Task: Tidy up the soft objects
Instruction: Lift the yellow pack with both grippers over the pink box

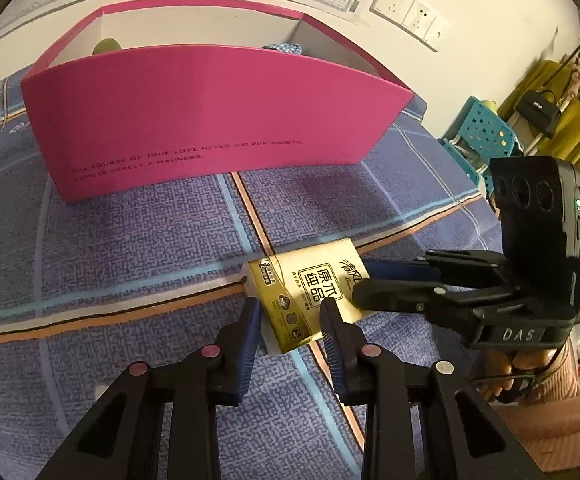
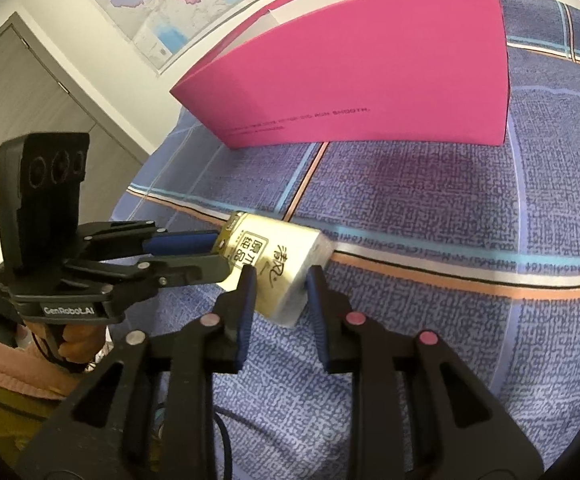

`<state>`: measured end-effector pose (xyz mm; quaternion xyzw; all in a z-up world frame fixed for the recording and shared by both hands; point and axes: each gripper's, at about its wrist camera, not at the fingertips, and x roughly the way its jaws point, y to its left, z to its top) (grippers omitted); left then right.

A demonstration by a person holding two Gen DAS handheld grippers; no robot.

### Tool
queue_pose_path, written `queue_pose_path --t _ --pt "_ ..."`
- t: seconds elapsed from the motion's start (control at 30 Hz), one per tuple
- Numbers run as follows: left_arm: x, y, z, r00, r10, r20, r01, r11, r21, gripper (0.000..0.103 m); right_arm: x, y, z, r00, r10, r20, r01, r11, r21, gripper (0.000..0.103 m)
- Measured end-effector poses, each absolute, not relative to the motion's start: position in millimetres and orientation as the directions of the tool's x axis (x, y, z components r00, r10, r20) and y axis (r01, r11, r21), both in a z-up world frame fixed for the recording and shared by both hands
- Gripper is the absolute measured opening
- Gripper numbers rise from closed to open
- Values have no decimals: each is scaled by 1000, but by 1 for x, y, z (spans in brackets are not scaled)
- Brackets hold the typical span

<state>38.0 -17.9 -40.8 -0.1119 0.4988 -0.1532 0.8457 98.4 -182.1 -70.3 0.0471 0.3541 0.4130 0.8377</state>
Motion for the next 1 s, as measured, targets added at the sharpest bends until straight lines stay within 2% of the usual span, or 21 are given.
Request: queue_pose_path --t 0.3,1.0 --pt "40 -22 -33 457 -394 -797 161 918 -362 31 92 -183 -60 443 716 -540 -657 669 347 29" --pt "43 -28 2 529 -370 -764 199 929 -312 31 87 -188 -29 502 716 -486 -678 674 294 29"
